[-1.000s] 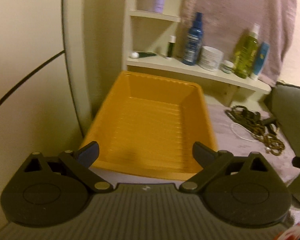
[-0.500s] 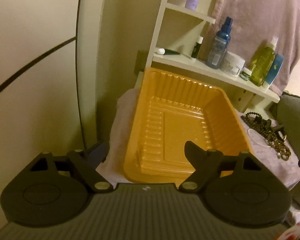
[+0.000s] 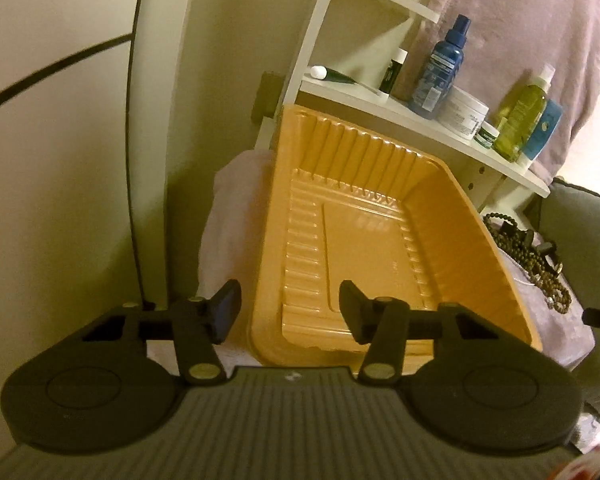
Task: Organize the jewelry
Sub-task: 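Move the left gripper to the orange tray and clamp its rim, then grasp a brown bead strand with the right gripper while the left gripper holds the tray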
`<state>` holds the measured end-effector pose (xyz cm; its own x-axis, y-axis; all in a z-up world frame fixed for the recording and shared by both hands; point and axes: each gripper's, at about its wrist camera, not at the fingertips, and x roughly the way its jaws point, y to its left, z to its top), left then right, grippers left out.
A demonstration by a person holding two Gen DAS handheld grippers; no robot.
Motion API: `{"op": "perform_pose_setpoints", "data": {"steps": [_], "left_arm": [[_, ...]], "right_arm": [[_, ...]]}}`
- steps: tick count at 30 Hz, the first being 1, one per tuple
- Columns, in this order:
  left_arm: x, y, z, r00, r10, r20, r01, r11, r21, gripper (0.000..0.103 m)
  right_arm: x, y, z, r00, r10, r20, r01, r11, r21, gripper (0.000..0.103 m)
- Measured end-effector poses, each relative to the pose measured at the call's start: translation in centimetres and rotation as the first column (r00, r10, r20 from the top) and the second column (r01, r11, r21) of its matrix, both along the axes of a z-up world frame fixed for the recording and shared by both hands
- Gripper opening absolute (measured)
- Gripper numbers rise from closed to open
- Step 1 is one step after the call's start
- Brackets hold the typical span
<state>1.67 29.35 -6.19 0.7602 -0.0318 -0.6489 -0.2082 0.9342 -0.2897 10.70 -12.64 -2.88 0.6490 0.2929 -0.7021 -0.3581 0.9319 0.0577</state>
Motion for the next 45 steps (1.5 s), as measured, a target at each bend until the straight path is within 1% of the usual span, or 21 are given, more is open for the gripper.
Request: {"op": "perform_pose_setpoints", "data": {"steps": [2,10,12,17,20,21,23,27,28,30,32,33,36,40,41,45], "left_arm": [[0.2,-0.2,-0.1,1.0,-0.004,-0.006,0.004,1.0,0.004,0.038],[0.5,-0.4,-0.4,1.0,0.014,-0.023,-0.014,1.0,0.012,0.03],[0.6,-0.6,-0.4,1.0,0.008,-0.031,-0.007,1.0,0.02,0.029],[1.0,-0.5,-0.6,0.999,0.023,-0.04,-0.023,1.0,0.005,0.029],[1.2,-0.8,-0.6,0.999,0.018,-0.051,-0.017,1.0,0.014,0.029],[1.3,-0.8,-0.7,0.998,0.016,-0.058,-0.015,1.0,0.014,0.027],[1.5,-1.1,-0.7,0.997,0.016,-0.07,-0.014,1.0,0.024,0.017],[1.5,-1.6,-0.4,0.997,0.025,-0.071,-0.021,0.998,0.052,0.014],[1.5,-1.8,-0.3,0.997,0.029,-0.069,-0.024,0.997,0.067,0.013],[1.4,-2.4,0.3,0.998,0.021,-0.064,-0.014,0.993,0.118,0.012],[1.5,-3.1,1.0,0.997,0.023,-0.067,-0.011,0.986,0.164,0.007],[1.5,-3.5,1.4,0.997,0.024,-0.067,-0.011,0.982,0.188,0.007],[1.7,-5.2,2.3,0.997,0.017,-0.075,0.005,0.96,0.28,0.005],[1.7,-7.6,3.1,0.997,0.018,-0.078,0.012,0.929,0.37,0.004],[1.7,-8.2,3.2,0.997,0.019,-0.077,0.012,0.922,0.388,0.004],[1.8,-10.1,3.7,0.997,0.032,-0.075,0.003,0.906,0.424,0.003]], "right_arm": [[0.3,0.0,-0.1,1.0,-0.005,-0.004,0.005,1.0,0.0,0.103],[1.0,-0.2,-0.3,1.0,-0.014,-0.009,0.014,1.0,0.004,0.103],[1.1,-0.4,-0.3,1.0,-0.018,-0.011,0.018,1.0,0.008,0.103],[1.3,-0.8,-0.1,1.0,-0.028,-0.006,0.028,0.999,0.021,0.103],[1.5,-1.2,0.0,0.999,-0.036,-0.005,0.036,0.999,0.027,0.103],[1.5,-1.3,0.0,0.999,-0.039,-0.006,0.039,0.999,0.03,0.103],[1.6,-1.5,0.0,0.999,-0.045,-0.008,0.045,0.999,0.031,0.103],[1.7,-2.0,0.0,0.999,-0.053,-0.008,0.053,0.998,0.038,0.103],[1.8,-2.1,0.0,0.999,-0.053,-0.008,0.053,0.998,0.04,0.103],[1.8,-2.3,-0.1,0.998,-0.057,-0.009,0.057,0.997,0.043,0.103],[1.9,-2.5,-0.1,0.998,-0.061,-0.008,0.061,0.997,0.049,0.103],[2.0,-2.6,-0.1,0.998,-0.063,-0.005,0.063,0.997,0.052,0.103],[2.2,-2.9,-0.2,0.998,-0.07,0.0,0.07,0.996,0.058,0.103],[2.4,-3.4,-0.5,0.997,-0.072,0.024,0.071,0.996,0.063,0.103],[2.5,-3.6,-0.6,0.997,-0.073,0.033,0.071,0.996,0.063,0.103],[2.6,-4.5,-1.1,0.996,-0.066,0.063,0.063,0.997,0.047,0.102]]}}
